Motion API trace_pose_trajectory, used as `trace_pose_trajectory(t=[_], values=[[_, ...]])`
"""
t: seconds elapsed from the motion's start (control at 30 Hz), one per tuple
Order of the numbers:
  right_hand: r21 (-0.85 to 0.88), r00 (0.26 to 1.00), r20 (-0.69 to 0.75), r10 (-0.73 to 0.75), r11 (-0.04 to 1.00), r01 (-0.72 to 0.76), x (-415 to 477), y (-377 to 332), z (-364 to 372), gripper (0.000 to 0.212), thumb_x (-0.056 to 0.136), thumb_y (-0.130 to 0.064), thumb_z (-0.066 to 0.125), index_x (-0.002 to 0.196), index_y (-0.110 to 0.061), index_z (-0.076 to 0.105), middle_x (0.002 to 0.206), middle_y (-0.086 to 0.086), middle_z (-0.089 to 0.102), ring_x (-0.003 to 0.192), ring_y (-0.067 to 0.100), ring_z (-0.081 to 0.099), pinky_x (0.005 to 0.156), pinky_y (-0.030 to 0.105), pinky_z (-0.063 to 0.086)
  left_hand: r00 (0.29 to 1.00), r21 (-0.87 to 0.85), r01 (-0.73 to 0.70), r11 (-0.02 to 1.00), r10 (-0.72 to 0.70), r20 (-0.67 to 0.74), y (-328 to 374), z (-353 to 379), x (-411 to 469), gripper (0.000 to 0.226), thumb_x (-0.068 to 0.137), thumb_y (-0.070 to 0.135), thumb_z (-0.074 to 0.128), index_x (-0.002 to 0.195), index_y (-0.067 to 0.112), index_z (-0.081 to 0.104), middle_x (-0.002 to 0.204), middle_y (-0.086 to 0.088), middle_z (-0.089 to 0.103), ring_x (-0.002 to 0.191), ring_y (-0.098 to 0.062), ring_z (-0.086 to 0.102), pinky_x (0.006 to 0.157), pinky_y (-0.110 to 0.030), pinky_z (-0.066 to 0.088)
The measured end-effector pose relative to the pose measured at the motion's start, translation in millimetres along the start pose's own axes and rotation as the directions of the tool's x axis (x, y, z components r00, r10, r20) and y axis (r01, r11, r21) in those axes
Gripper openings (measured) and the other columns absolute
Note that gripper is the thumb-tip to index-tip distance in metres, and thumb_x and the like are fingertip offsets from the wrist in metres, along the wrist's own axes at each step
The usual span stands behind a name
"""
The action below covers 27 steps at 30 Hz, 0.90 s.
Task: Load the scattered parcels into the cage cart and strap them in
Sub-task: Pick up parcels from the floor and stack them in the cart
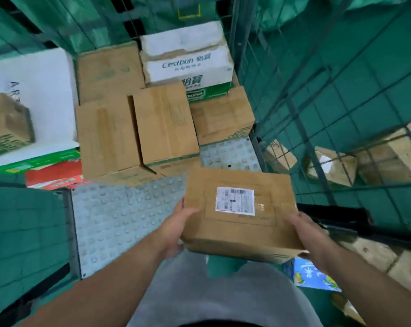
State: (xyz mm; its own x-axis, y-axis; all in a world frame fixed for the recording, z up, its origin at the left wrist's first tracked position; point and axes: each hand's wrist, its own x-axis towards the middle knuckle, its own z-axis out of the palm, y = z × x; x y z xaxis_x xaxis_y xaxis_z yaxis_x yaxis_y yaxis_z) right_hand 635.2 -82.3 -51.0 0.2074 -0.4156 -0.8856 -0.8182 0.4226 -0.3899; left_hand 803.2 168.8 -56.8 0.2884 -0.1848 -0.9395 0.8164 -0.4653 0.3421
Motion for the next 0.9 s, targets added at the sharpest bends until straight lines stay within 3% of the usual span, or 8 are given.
trace_pose_trajectory(t=[0.07, 0.17, 0.23, 0.37, 0.5, 0.67, 0.8, 0.9], values=[[0.026, 1.000, -0.013, 0.016, 1.000, -0.016, 15.4, -10.1, 11.7, 0.022, 0.101, -0.033, 0.057, 0.123, -0.029, 0.058, 0.110, -0.004, 0.068, 0.087, 0.014, 0.062, 0.063, 0.029, 0.039, 0.997, 0.041, 0.069, 0.997, -0.068, -0.025, 13.8, -3.4, 27.3, 0.043, 0.087, 0.046, 0.065, 0.129, 0.037, 0.058, 0.121, 0.001, 0.070, 0.107, -0.021, 0.063, 0.082, -0.039, 0.052], [0.053, 0.998, -0.033, 0.061, 0.997, -0.059, 50.4, -23.5, 22.8, 0.029, 0.094, -0.036, 0.062, 0.122, -0.043, 0.055, 0.115, -0.004, 0.069, 0.097, 0.021, 0.064, 0.077, 0.038, 0.048, 0.992, 0.054, 0.125, 0.991, -0.124, -0.025, 31.9, 0.7, 67.2, 0.048, 0.090, 0.047, 0.066, 0.132, 0.029, 0.053, 0.126, 0.001, 0.063, 0.111, -0.022, 0.059, 0.069, -0.038, 0.057], [0.044, 0.994, -0.072, 0.080, 0.996, -0.077, 80.7, -30.5, 25.3, 0.033, 0.091, -0.038, 0.062, 0.121, -0.048, 0.054, 0.113, -0.007, 0.068, 0.102, 0.024, 0.065, 0.088, 0.049, 0.052, 0.980, 0.045, 0.197, 0.979, -0.196, -0.017, 42.1, 10.0, 92.0, 0.040, 0.094, 0.047, 0.065, 0.128, 0.032, 0.051, 0.121, 0.003, 0.057, 0.110, -0.027, 0.055, 0.083, -0.048, 0.054], [-0.051, 0.990, -0.139, -0.007, 0.999, 0.000, 163.8, -40.3, 19.9, 0.033, 0.084, -0.039, 0.061, 0.115, -0.049, 0.056, 0.105, -0.008, 0.070, 0.093, 0.020, 0.068, 0.086, 0.045, 0.056, 0.941, -0.021, 0.337, 0.941, -0.338, -0.012, 50.1, 44.7, 158.5, 0.031, 0.095, 0.044, 0.063, 0.122, 0.031, 0.056, 0.126, -0.006, 0.066, 0.094, -0.035, 0.075, 0.091, -0.050, 0.056], [-0.112, 0.978, -0.187, -0.095, 0.991, 0.074, 223.8, -51.5, 16.3, 0.030, 0.082, -0.036, 0.062, 0.110, -0.043, 0.059, 0.102, -0.015, 0.071, 0.094, 0.013, 0.066, 0.093, 0.042, 0.053, 0.951, -0.125, 0.294, 0.948, -0.303, -0.063, 52.9, 73.2, 199.6, 0.022, 0.097, 0.039, 0.064, 0.116, 0.031, 0.055, 0.121, -0.002, 0.062, 0.086, -0.032, 0.072, 0.088, -0.043, 0.060], [-0.125, 0.989, -0.133, -0.057, 0.991, 0.041, 283.7, -71.1, 26.3, 0.036, 0.091, -0.034, 0.060, 0.126, -0.038, 0.054, 0.100, -0.020, 0.062, 0.093, 0.007, 0.061, 0.088, 0.037, 0.049, 0.950, -0.235, 0.258, 0.937, -0.290, -0.118, 60.8, 85.0, 253.4, 0.017, 0.098, 0.032, 0.063, 0.112, 0.022, 0.062, 0.104, -0.006, 0.064, 0.087, -0.023, 0.061, 0.086, -0.039, 0.050], [-0.161, 0.996, -0.041, -0.077, 0.984, 0.070, 323.0, -101.4, 46.2, 0.049, 0.081, -0.046, 0.063, 0.129, -0.045, 0.055, 0.111, -0.015, 0.067, 0.102, 0.015, 0.065, 0.097, 0.046, 0.055, 0.945, -0.391, 0.222, 0.893, -0.296, -0.141, 77.3, 73.6, 282.9, 0.011, 0.097, 0.026, 0.065, 0.108, 0.024, 0.063, 0.118, -0.009, 0.064, 0.108, -0.027, 0.062, 0.106, -0.039, 0.047], [-0.205, 0.981, -0.021, -0.195, 0.961, 0.186, 348.8, -129.0, 59.6, 0.055, 0.090, -0.041, 0.064, 0.142, -0.041, 0.046, 0.125, -0.012, 0.062, 0.105, 0.010, 0.061, 0.096, 0.033, 0.050, 0.959, -0.554, 0.141, 0.820, -0.252, -0.129, 85.1, 70.2, 304.6, 0.028, 0.097, 0.025, 0.066, 0.124, 0.017, 0.066, 0.135, -0.011, 0.063, 0.118, -0.023, 0.061, 0.111, -0.035, 0.045]])
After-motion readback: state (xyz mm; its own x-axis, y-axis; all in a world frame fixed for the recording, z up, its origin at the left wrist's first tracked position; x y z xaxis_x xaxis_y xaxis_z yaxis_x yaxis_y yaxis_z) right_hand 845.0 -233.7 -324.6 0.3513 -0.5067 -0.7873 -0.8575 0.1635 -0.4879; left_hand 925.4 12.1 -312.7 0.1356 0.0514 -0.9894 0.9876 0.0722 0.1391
